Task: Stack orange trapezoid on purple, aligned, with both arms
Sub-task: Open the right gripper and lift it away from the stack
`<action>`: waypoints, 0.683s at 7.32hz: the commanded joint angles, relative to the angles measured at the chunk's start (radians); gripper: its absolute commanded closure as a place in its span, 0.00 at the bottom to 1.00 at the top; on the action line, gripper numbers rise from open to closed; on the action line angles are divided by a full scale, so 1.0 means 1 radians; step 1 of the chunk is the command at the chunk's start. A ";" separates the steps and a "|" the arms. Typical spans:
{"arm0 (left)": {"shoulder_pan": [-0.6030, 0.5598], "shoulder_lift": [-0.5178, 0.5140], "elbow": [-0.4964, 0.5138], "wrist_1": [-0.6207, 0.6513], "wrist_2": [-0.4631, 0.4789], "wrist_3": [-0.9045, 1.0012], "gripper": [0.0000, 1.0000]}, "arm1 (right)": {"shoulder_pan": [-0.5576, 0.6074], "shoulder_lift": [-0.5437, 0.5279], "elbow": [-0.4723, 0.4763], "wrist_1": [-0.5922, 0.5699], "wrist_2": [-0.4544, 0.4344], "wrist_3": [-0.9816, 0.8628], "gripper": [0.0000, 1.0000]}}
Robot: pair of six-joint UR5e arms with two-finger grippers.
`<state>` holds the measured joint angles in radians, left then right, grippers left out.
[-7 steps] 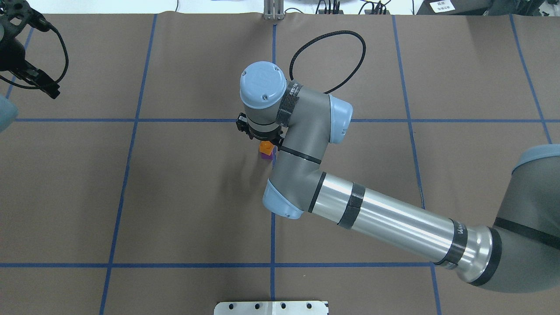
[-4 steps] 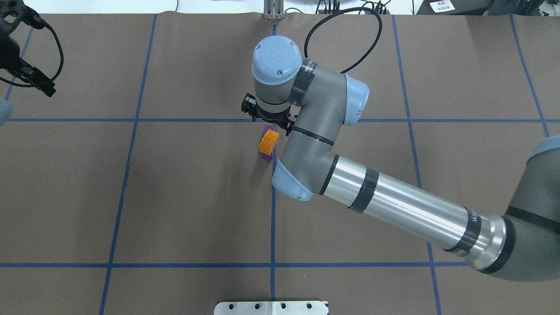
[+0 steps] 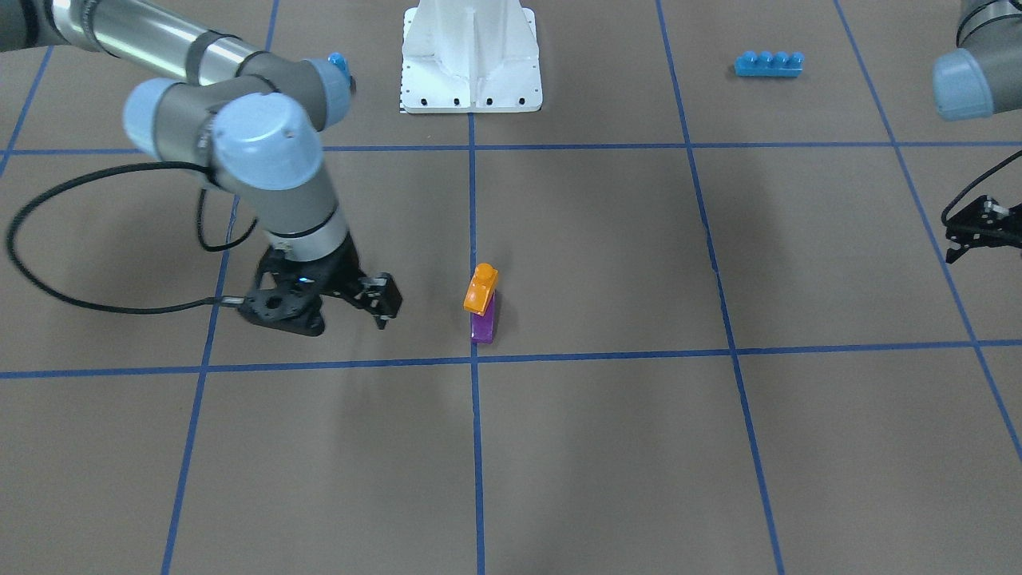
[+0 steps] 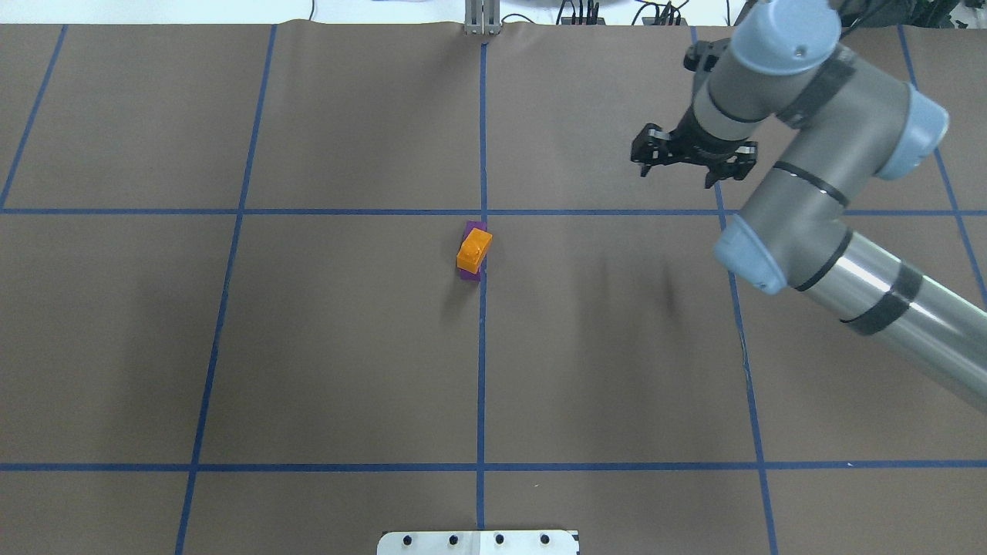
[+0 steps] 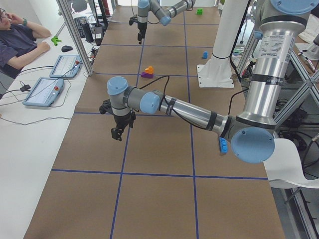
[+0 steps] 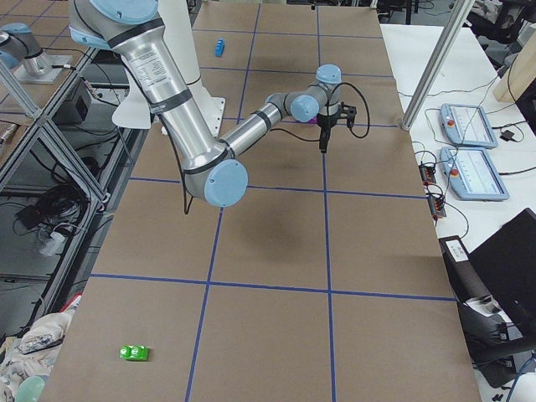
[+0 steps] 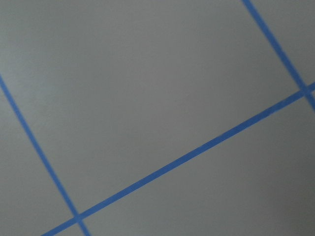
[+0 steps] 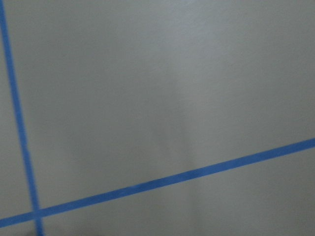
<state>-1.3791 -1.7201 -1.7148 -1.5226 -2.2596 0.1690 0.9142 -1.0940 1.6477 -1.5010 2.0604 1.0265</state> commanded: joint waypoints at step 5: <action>-0.120 0.108 0.026 -0.013 -0.020 0.017 0.00 | 0.434 -0.385 0.027 0.034 0.190 -0.729 0.00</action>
<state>-1.4791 -1.6244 -1.6885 -1.5365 -2.2787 0.1848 1.3118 -1.4362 1.6654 -1.4719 2.2442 0.3287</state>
